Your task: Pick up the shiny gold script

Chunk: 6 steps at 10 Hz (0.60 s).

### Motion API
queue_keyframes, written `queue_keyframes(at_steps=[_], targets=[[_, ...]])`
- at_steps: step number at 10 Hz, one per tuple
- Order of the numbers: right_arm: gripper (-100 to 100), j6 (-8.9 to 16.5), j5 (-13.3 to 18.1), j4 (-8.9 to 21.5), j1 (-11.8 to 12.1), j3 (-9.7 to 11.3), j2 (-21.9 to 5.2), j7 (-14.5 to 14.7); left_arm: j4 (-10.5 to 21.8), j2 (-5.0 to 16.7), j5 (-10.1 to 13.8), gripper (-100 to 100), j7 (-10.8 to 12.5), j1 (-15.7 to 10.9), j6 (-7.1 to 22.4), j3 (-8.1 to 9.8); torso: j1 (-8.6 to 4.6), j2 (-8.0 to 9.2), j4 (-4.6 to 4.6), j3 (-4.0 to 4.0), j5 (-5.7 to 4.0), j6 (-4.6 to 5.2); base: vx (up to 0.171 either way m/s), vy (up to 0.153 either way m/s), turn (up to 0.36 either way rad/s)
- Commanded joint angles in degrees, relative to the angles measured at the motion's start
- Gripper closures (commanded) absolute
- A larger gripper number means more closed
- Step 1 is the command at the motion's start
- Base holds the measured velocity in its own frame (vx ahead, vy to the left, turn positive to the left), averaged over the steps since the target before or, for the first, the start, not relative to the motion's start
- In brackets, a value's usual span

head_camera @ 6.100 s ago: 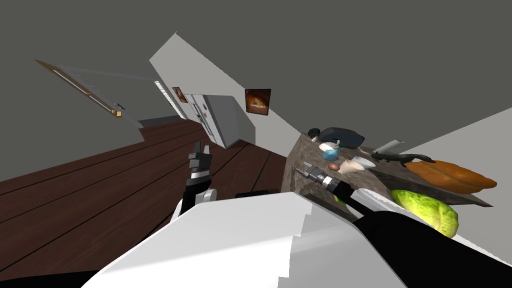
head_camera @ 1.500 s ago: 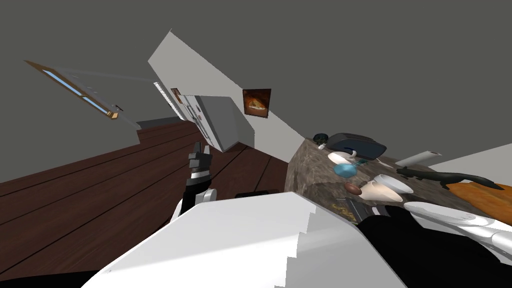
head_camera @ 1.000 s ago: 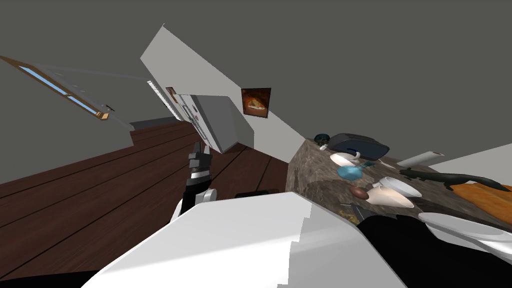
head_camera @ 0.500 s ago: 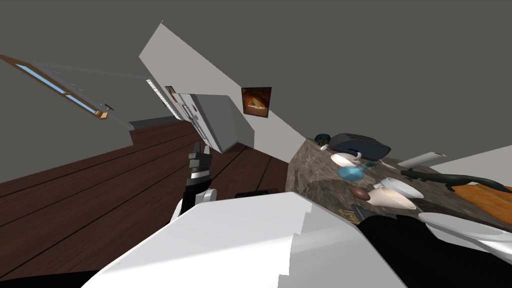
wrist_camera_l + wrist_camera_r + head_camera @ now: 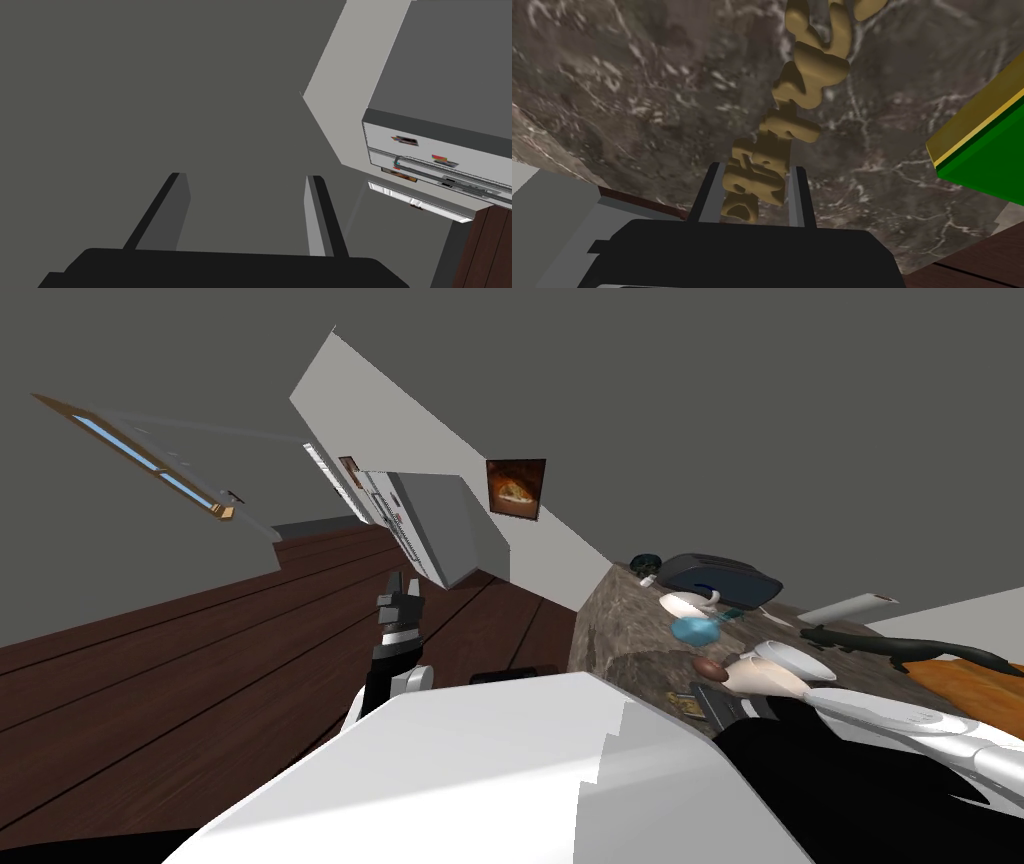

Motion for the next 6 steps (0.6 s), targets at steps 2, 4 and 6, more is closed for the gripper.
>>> queue_keyframes(at_steps=[2,4,6], targets=[[100,1.96,0.68,-2.77,0.40,-0.90,-2.38,-4.42,0.00,0.00,0.00,0,0.00,0.01,0.00,0.00,0.06,-0.10,-0.02,-0.05,0.02,0.05,-0.096,-0.010,0.045],[100,3.10,1.22,-4.35,0.28,-1.24,-3.92,-7.70,0.00,0.00,0.00,0,0.00,0.01,0.00,0.00,0.01,-0.17,-0.03,-0.09,0.02,0.05,-0.098,-0.030,0.057],[100,4.23,1.76,-5.93,0.16,-1.58,-5.46,-10.92,0.00,0.00,0.00,0,0.00,0.01,0.00,0.00,0.00,-0.13,-0.02,-0.07,0.01,0.07,-0.093,-0.036,0.053]])
